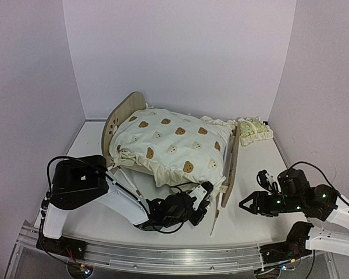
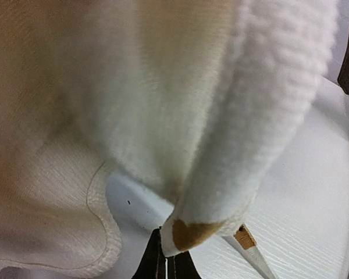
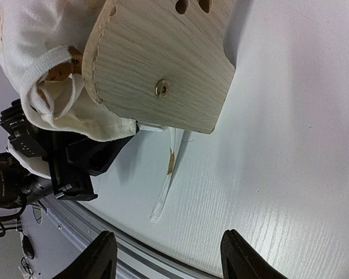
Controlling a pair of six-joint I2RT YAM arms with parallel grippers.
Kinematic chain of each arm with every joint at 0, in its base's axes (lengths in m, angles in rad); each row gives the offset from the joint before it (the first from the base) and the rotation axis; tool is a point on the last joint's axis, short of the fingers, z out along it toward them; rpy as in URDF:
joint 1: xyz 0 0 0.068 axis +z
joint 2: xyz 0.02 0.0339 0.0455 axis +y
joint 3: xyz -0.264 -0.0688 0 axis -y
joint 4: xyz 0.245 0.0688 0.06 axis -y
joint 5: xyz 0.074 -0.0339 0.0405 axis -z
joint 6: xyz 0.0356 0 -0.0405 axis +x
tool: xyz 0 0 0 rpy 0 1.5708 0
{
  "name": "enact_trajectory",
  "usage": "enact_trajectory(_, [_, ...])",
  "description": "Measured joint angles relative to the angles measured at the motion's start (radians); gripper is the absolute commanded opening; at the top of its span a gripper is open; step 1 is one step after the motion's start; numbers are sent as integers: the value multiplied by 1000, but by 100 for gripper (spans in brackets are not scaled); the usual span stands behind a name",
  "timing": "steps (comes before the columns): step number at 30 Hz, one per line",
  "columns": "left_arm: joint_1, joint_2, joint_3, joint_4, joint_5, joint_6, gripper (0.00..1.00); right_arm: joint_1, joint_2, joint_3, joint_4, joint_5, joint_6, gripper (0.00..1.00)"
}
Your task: Set up the pet bed
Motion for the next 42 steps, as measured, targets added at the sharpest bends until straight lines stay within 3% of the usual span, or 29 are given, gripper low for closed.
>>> enact_trajectory(7, [-8,-19,-18,-88,108,-14,0,0,1,0,0,2,-2,62])
enact_trajectory(15, [-102,-85,-20,-302,146,-56,0,0,31,0,-1,13,-8,62])
enact_trajectory(21, [-140,-85,91,-457,177,-87,0,0,32,0,-1,19,-11,62])
enact_trajectory(42, [-148,-40,309,-656,215,-159,6,0,31,0,-2,26,-11,62])
